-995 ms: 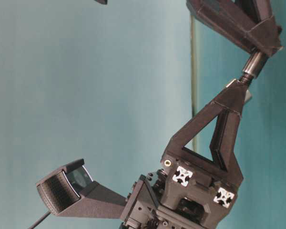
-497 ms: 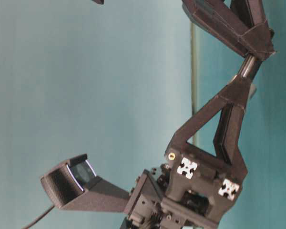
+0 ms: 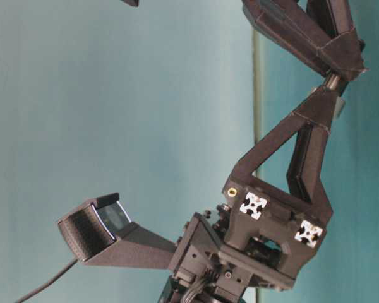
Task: Insert the washer onto the shaft with both hands.
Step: 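Align washer over shaft tip and push it down onto the shaft, then open left gripper to release the washer and pull it back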
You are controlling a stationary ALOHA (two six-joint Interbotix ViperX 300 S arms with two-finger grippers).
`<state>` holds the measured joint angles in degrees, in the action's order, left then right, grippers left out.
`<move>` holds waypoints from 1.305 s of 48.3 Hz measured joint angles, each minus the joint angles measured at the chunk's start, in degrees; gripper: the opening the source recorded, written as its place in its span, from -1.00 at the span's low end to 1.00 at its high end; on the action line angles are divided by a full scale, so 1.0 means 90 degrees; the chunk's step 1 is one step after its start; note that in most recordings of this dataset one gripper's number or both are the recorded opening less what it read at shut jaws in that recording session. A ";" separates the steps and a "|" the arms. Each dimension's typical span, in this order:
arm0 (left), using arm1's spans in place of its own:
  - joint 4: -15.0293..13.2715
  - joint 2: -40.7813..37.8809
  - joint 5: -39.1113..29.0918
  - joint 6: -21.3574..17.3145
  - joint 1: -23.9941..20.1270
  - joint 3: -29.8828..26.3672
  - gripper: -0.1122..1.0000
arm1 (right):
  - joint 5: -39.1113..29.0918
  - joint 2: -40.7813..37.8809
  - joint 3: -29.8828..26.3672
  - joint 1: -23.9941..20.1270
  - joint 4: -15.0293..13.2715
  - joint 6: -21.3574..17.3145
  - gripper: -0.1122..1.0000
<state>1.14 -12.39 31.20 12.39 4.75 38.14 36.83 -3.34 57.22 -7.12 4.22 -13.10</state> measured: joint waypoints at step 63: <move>0.0000 -0.0195 -0.0684 -0.0020 -0.0010 -0.0410 0.57 | -0.0127 -0.0117 -0.0078 0.0000 -0.0010 0.0000 -0.80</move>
<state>1.14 -14.15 25.05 12.22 4.66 34.45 35.68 -4.39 56.51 -7.12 4.13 -13.10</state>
